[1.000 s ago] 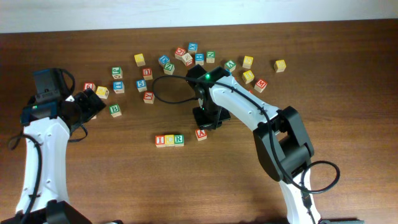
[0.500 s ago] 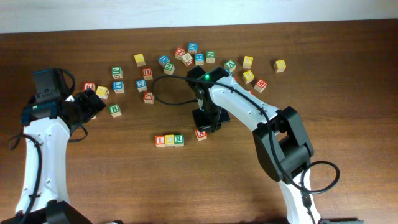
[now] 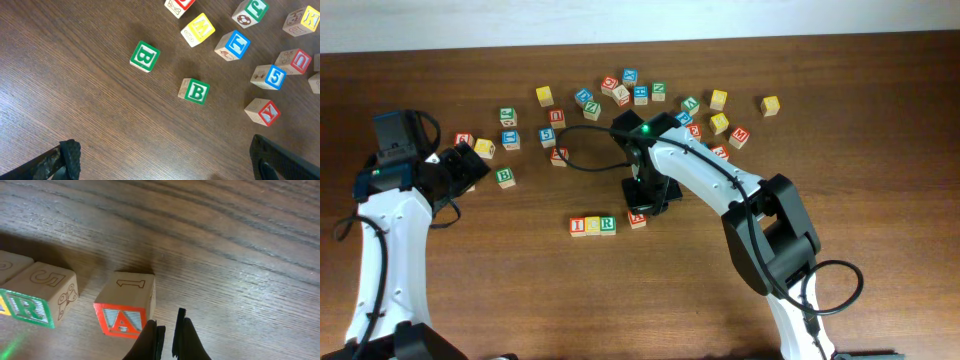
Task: Spell out ICRA
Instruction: 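Push the A block leftward with the right gripper toward the R block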
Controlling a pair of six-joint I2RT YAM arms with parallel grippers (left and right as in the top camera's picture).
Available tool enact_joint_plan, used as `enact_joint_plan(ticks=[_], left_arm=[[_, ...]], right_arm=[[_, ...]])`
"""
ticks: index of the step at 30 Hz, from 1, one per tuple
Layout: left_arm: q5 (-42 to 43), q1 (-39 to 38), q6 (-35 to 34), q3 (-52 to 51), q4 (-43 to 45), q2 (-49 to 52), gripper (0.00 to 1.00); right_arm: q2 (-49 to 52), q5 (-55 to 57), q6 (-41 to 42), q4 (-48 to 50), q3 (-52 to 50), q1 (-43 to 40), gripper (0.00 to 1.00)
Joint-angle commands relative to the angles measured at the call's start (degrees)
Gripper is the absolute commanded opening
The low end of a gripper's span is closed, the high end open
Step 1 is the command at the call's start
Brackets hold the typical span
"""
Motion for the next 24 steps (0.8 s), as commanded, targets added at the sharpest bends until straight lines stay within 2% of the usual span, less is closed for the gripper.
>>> enact_joint_plan(ticks=[1, 19, 24], left_arm=[[0.39, 0.35, -0.11, 0.20, -0.07, 0.15, 0.99], [0.39, 0.35, -0.11, 0.20, -0.07, 0.15, 0.99], [0.39, 0.35, -0.11, 0.20, -0.07, 0.15, 0.99]], right_arm=[[0.24, -1.62, 0.61, -0.04, -0.57, 0.37, 0.04], [0.24, -1.92, 1.20, -0.02, -0.57, 2.40, 0.05], [0.24, 5.25, 1.22, -0.04, -0.57, 2.34, 0.05]])
